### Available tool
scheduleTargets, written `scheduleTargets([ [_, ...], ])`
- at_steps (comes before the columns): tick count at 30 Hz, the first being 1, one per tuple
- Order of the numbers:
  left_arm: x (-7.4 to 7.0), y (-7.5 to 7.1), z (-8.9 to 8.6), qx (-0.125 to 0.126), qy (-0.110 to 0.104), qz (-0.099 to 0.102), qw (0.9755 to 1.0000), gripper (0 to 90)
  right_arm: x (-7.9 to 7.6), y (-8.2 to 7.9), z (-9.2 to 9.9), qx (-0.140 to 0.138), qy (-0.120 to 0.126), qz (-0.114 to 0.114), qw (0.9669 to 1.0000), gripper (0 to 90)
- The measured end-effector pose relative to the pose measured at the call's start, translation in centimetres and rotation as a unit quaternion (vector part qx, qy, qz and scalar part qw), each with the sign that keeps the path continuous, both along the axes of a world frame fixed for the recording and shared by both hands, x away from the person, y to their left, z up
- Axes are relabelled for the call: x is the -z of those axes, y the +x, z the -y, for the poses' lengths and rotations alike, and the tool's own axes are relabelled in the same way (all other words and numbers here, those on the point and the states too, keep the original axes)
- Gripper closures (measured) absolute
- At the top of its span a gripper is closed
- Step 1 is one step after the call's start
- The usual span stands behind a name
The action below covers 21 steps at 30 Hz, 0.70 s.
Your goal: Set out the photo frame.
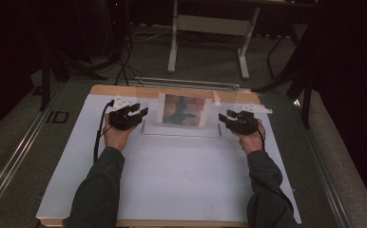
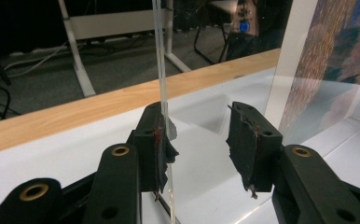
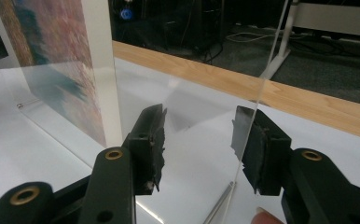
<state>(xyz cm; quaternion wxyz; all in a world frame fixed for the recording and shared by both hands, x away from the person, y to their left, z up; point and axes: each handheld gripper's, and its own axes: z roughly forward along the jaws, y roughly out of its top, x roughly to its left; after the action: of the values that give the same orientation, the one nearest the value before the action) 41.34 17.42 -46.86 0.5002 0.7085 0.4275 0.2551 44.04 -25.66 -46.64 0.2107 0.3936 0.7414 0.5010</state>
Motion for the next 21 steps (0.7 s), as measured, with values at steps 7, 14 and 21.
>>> scheduleTargets([
  [7, 0.0, -1.3, 0.0, -0.002, -0.012, -0.003, 0.9999, 57.4, -0.5, -1.2, 0.1, -0.002, -0.001, -0.002, 1.0000, 52.6],
  [14, -0.2, -3.0, -0.3, -0.003, -0.015, -0.009, 0.9998, 57.5, -0.9, -2.6, -0.2, -0.006, -0.005, -0.009, 0.9999, 52.6],
  [21, -0.4, -4.3, -0.5, -0.006, -0.005, -0.016, 0.9998, 57.5, -0.9, -3.6, -0.4, -0.013, -0.007, -0.010, 0.9998, 52.5],
])
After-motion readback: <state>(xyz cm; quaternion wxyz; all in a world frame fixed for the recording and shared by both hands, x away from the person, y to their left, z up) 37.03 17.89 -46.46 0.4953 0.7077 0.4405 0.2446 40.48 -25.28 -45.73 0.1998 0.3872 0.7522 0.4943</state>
